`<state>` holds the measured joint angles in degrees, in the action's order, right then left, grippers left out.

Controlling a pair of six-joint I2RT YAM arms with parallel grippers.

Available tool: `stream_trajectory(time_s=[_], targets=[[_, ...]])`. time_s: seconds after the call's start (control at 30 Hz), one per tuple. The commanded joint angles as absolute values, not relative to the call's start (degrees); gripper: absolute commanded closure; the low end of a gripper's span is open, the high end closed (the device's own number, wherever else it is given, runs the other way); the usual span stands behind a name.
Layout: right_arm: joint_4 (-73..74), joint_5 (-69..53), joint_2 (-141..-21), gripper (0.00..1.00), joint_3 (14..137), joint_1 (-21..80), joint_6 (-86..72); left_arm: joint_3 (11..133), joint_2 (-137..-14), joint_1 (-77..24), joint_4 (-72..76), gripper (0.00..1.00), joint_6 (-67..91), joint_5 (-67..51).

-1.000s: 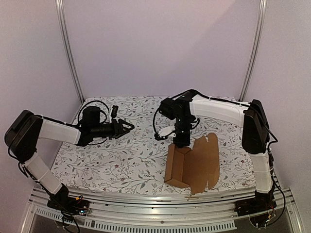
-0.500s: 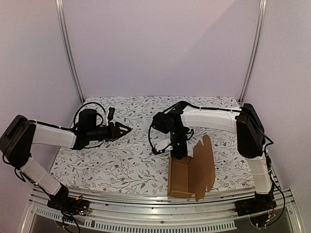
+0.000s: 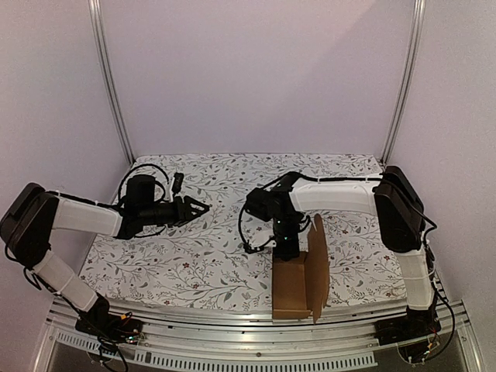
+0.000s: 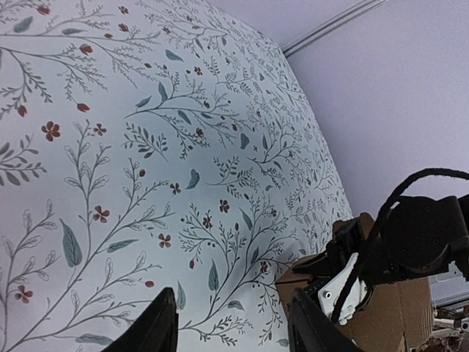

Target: Fold the paper box

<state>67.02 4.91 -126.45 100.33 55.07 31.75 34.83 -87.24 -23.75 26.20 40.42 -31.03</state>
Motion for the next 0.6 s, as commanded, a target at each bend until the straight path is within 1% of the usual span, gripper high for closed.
stream_trajectory(time_s=[0.0,0.13,0.2,0.37,0.47,0.57], targets=[[59.60,11.43,-124.70,0.95,93.44,55.53,32.56,35.24,-88.02,-23.74,25.50,0.49,39.16,-31.02],[50.22,19.42,-121.39,0.97,85.90,56.49,34.90,35.34,-87.72,-23.82,24.87,0.49,38.89,-30.98],[48.09,20.88,-120.44,0.97,84.38,56.73,35.14,35.45,-87.56,-23.77,24.41,0.50,38.76,-30.84],[45.92,22.32,-119.69,0.98,82.52,57.09,36.26,35.62,-87.64,-23.80,23.66,0.49,38.85,-30.83],[42.93,23.24,-119.54,0.98,79.58,57.46,39.49,35.44,-87.31,-23.79,23.44,0.50,38.87,-30.70],[43.04,23.12,-119.49,0.98,79.71,57.47,40.07,35.42,-86.66,-23.74,22.76,0.49,38.70,-30.59]])
